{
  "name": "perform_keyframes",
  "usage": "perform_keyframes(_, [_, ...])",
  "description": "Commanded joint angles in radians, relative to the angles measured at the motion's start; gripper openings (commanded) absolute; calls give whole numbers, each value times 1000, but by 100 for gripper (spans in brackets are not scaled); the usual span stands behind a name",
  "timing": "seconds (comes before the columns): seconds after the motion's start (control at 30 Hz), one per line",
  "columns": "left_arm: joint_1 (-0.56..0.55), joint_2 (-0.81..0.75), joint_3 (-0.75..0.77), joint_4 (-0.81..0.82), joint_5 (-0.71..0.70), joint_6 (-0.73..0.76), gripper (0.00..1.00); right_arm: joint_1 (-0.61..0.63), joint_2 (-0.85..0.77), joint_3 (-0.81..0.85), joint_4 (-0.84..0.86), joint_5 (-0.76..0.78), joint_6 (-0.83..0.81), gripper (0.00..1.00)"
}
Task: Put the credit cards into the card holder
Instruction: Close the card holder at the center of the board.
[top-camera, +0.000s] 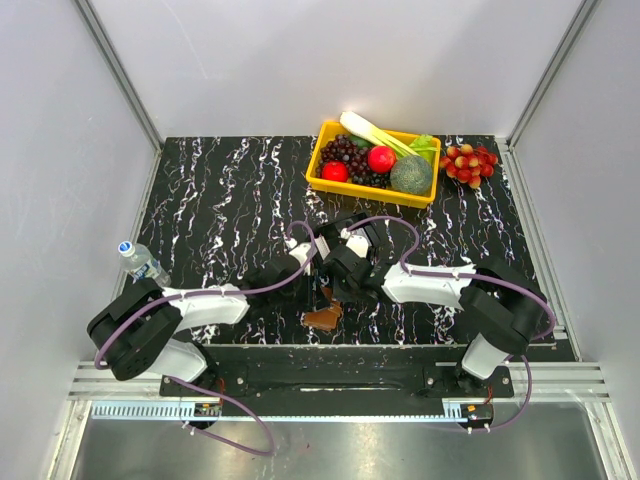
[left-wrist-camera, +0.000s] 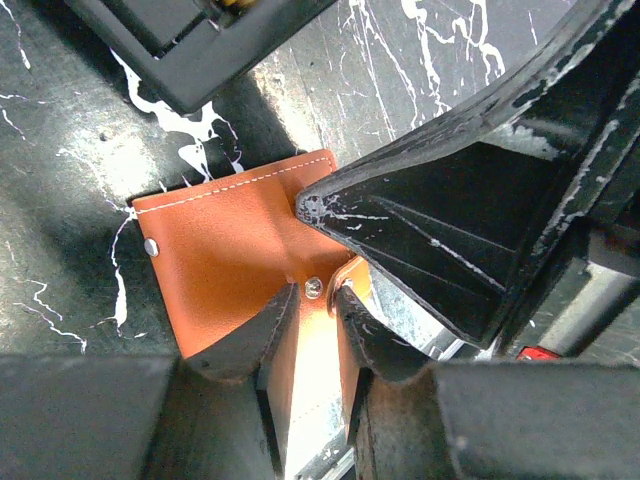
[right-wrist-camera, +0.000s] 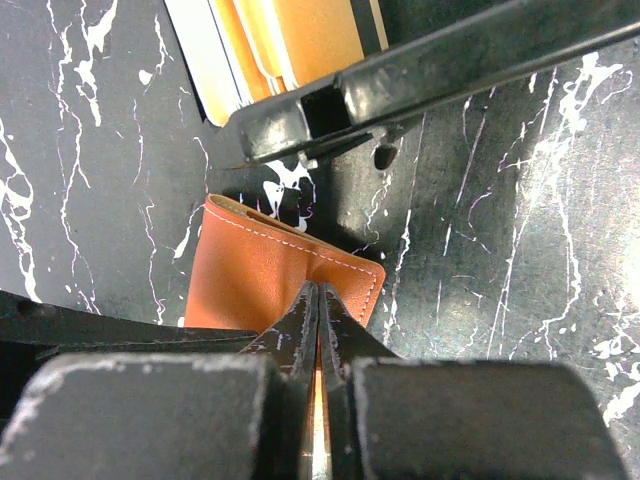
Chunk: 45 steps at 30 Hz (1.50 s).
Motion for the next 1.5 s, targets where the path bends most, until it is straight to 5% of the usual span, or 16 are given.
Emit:
perform_keyframes(0.0, [2,1,34,36,6,12,26,15,66,-17,-70,-24,-15,4])
perform_keyframes(0.3, [0,32,28,93,57,-14,25,15,73,-15,-70,-29,-15,4])
perform_keyframes(0.9, [0,0,97,-45,-12,66,0,15,80,-15,-71,-24,-20,4])
perform_keyframes(1.47, [10,29,141,-141,-51,152,0,15,99,4,-91,-23,-27,4])
